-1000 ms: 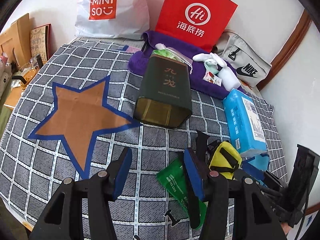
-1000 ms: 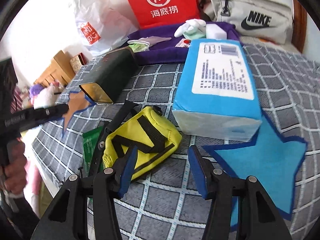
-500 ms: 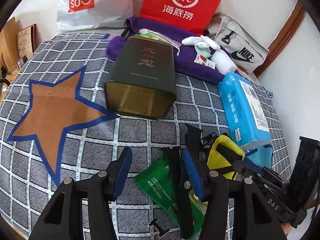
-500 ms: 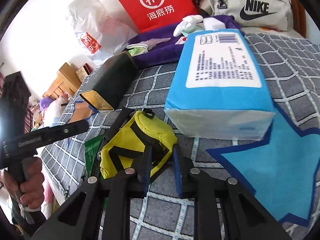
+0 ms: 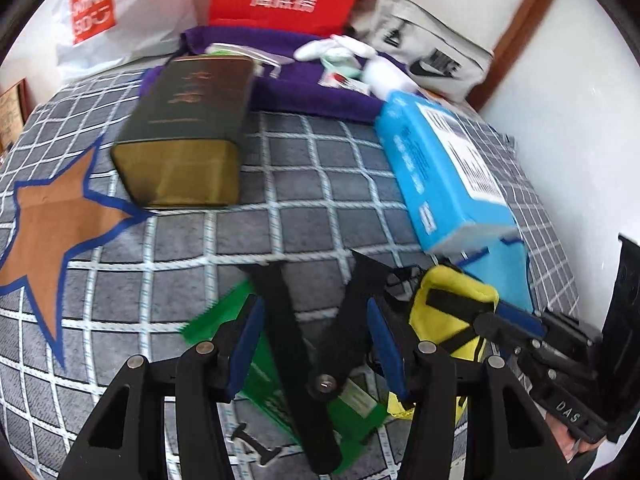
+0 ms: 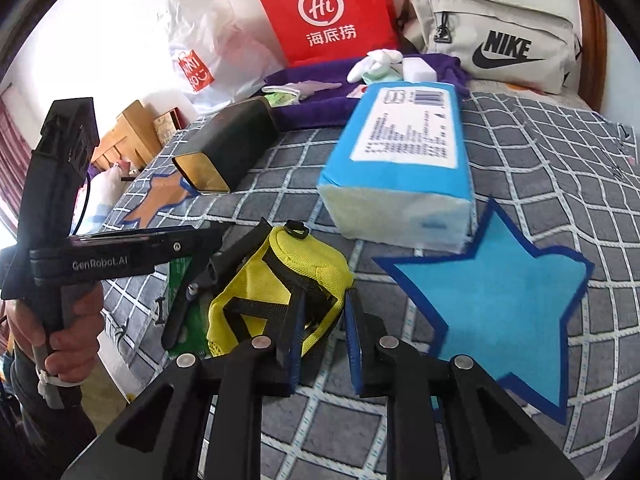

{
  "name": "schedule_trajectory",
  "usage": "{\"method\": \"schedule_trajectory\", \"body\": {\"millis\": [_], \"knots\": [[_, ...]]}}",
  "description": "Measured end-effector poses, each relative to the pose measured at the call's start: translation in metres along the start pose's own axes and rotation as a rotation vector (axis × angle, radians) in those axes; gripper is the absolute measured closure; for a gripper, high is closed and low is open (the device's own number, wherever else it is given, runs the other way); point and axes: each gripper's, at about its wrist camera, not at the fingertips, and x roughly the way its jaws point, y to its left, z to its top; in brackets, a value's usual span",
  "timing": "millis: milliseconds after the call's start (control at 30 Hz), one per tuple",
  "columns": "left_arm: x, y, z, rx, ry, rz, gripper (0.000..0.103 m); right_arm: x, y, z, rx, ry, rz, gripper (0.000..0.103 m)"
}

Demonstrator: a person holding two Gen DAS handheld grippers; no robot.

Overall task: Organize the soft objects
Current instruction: 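Move the right tool to the yellow pouch while the left tool reaches the black watch strap, then grasp the yellow pouch with the right tool while the left tool grasps the black watch strap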

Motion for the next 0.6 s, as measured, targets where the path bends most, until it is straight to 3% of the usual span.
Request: {"method": "schedule_trajectory", "body": {"millis": [267,400,500,600], "knots": [[0.007,-0.024,-0.006,0.127,0.000,0.058,0.053,-0.005,-0.011,-0.010,0.021,-0.003,-0.019,0.084],[0.011,-0.032,-0.008,0.189,-0.015,0.116,0.069,-0.010,-0.018,-0.013,0.034,-0.004,-0.032,0.084],[0.010,-0.027,-0.006,0.169,-0.014,0.133,0.080,-0.012,-0.022,-0.014,0.036,-0.008,-0.043,0.084],[0.005,-0.015,-0.005,0.138,-0.015,0.143,0.081,-0.016,-0.025,-0.015,0.027,-0.009,-0.070,0.084]]}}
